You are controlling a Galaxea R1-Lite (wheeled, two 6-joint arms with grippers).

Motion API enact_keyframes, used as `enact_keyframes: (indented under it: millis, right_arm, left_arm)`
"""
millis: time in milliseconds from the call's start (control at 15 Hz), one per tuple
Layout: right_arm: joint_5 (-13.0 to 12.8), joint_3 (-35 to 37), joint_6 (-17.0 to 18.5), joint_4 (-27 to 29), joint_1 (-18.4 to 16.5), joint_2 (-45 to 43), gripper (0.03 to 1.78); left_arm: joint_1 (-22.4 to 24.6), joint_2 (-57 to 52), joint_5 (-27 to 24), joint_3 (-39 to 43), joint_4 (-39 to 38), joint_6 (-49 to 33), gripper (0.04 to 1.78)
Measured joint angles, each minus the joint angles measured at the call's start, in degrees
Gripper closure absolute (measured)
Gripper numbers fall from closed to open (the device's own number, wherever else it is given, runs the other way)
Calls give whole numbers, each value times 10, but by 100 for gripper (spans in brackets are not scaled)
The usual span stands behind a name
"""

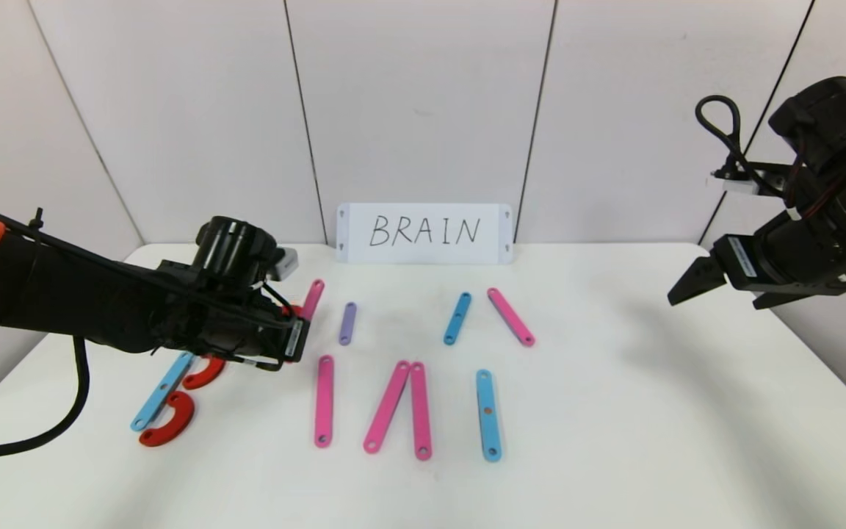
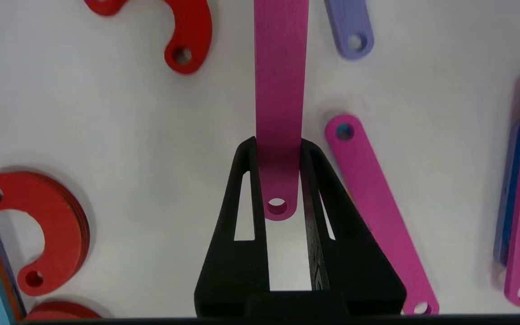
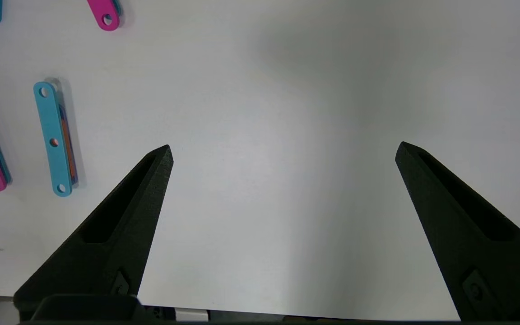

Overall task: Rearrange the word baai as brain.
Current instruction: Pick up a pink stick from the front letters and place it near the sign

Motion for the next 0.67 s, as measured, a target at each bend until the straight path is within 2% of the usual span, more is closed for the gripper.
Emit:
enact_keyframes:
  millis: [200, 467, 667]
  right_arm:
    - [-1, 0, 0, 0, 2, 3, 9]
    - [-1, 1, -1, 0, 3, 5, 9]
    - [-1, 2, -1, 0, 5, 6, 9]
  left_arm:
    - [21, 10, 12, -12, -15, -1, 155]
    - [75, 34, 53, -53, -16, -5, 155]
    - [109, 54, 54, -87, -18, -10, 155]
